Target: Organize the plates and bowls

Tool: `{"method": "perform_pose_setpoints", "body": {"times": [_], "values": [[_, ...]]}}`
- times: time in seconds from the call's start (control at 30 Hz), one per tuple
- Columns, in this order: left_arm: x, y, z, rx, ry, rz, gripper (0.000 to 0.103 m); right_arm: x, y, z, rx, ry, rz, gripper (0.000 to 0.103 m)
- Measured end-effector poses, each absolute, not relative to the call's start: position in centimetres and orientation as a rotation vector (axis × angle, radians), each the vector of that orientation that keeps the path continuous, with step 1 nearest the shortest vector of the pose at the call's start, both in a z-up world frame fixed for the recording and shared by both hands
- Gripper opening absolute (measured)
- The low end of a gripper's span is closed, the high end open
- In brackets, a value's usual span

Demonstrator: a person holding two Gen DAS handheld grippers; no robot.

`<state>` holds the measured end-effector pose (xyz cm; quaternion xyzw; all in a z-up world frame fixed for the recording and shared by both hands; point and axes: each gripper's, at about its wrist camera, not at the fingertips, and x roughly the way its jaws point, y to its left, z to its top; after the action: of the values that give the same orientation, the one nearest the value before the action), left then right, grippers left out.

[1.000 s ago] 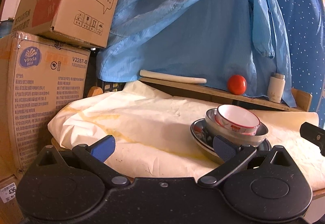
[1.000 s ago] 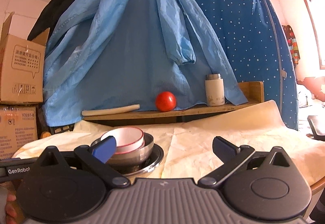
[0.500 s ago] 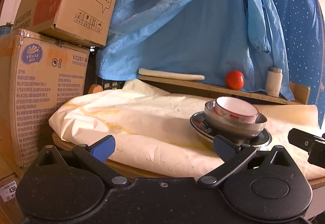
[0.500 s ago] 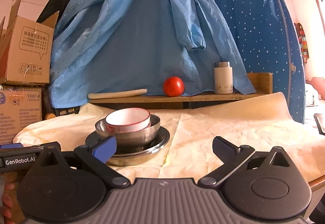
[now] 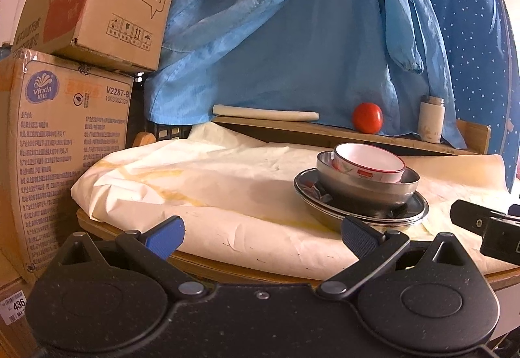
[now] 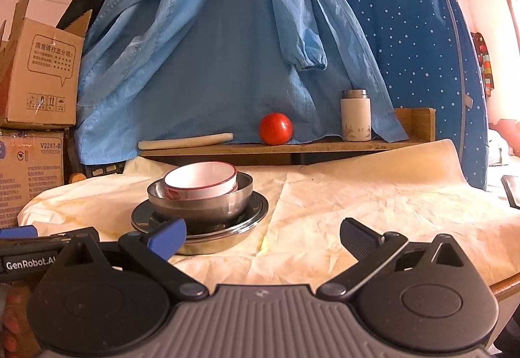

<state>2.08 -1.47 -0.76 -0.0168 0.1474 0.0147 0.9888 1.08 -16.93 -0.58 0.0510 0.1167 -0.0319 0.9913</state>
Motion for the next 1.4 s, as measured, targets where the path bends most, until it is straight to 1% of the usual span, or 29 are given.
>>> {"method": "perform_pose_setpoints", "body": {"times": [1.4], "values": [[2.12, -1.68, -0.8, -0.026, 0.297, 0.025, 0.102, 1.43, -17.09, -0.84, 0.104, 0.261, -0.069, 0.103]]}}
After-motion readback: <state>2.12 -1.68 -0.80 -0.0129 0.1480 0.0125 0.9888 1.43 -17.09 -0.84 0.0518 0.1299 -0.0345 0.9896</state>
